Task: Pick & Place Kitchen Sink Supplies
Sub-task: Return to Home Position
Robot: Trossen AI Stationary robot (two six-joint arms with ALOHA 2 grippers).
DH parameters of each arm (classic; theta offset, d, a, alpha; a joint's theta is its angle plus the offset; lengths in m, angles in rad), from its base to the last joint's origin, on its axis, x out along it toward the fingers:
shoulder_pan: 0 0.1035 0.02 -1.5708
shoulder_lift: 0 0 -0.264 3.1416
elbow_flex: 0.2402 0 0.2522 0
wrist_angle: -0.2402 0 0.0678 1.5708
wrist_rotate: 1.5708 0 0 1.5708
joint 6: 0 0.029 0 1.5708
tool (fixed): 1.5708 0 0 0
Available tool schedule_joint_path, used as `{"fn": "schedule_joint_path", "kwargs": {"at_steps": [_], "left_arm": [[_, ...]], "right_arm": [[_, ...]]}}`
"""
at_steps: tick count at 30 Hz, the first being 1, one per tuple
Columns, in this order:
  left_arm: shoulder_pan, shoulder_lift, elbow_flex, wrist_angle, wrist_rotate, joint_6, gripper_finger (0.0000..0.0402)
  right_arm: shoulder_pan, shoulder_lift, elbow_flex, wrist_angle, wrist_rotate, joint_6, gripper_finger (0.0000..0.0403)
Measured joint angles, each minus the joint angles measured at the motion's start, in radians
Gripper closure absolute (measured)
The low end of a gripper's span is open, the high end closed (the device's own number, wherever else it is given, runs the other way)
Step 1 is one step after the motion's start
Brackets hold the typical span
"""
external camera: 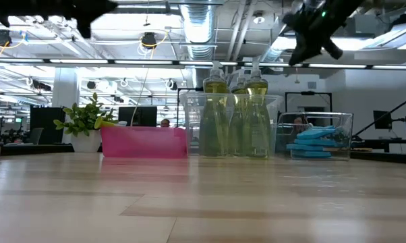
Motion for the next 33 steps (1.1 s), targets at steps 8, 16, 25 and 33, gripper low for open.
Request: {"fn": "schedule_joint_path", "kwargs": {"at_steps": [8,16,25,33], "left_arm": [[-0.039,-0.200,0.000,-0.151,-0.001,-0.015,0.0286],[-0.123,-0.280,0.000,-0.286,-0.014,-0.074,0.0286],[-0.245,-0.281,-0.060,-0.309,-0.049,-0.091,0.0286],[-0.302,-0.318,-0.181,-0.301,-0.247,-0.108,0.0286]], "right_arm": [[0.161,-0.076,0.000,0.002,0.046,0.001,0.0403],[0.373,-0.079,0.000,0.131,0.099,0.002,0.0403],[0.611,-0.059,0.000,0.220,0.245,-0.004,0.0403],[0.771,-0.051,0.000,0.273,0.344,-0.008,0.0403]]}}
